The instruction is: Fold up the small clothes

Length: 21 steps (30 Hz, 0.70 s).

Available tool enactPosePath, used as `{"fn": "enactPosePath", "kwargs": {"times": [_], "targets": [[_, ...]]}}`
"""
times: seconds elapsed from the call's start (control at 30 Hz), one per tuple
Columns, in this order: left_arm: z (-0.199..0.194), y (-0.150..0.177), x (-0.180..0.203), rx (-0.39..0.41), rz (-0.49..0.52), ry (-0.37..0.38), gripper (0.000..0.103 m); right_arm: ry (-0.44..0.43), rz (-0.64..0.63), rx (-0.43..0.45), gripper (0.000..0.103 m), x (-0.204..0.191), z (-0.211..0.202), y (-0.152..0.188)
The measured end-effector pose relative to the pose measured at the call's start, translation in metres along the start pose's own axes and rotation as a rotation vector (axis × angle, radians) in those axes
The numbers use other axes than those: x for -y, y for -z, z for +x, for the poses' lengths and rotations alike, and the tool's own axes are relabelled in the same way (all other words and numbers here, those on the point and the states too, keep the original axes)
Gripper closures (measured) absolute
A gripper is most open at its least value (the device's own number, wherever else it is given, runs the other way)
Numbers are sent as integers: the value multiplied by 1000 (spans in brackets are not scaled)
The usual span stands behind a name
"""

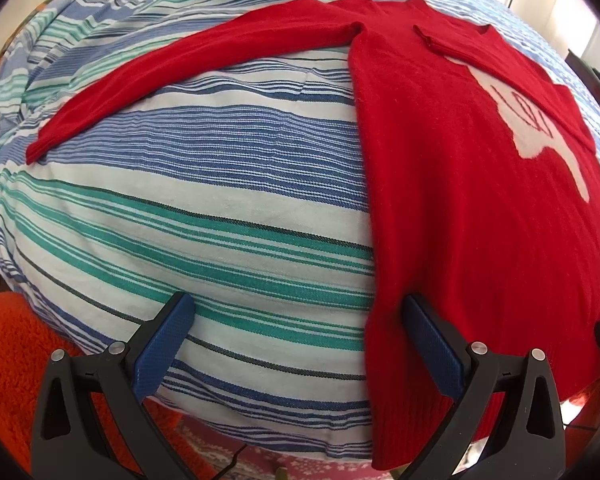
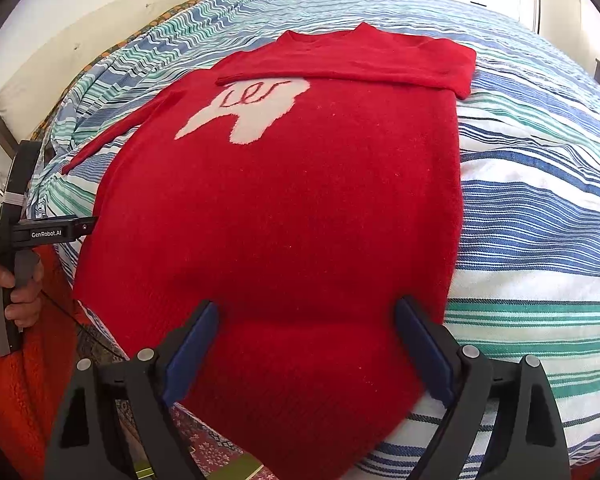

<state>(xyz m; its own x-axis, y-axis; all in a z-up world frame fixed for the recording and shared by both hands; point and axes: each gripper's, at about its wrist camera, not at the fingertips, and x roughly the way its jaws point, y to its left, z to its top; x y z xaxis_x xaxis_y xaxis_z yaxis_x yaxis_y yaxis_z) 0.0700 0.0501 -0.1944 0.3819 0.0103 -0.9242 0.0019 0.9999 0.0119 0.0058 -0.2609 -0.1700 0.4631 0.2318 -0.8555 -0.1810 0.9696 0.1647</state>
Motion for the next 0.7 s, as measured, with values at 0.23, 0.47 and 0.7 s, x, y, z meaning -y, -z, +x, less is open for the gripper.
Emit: {"fn": "enactPosePath", "kwargs": {"times": [0.23,0.47,0.7], "targets": [[0,0,-1,1,-2,1,0,-2,-1,1,10,0,0,0],[0,1,-3,7,0,1,0,-5,-5,1,9,0,1,-2],[2,3,-5,7,-1,2,0,-6,-4,2,8,-1,1,-1]]}}
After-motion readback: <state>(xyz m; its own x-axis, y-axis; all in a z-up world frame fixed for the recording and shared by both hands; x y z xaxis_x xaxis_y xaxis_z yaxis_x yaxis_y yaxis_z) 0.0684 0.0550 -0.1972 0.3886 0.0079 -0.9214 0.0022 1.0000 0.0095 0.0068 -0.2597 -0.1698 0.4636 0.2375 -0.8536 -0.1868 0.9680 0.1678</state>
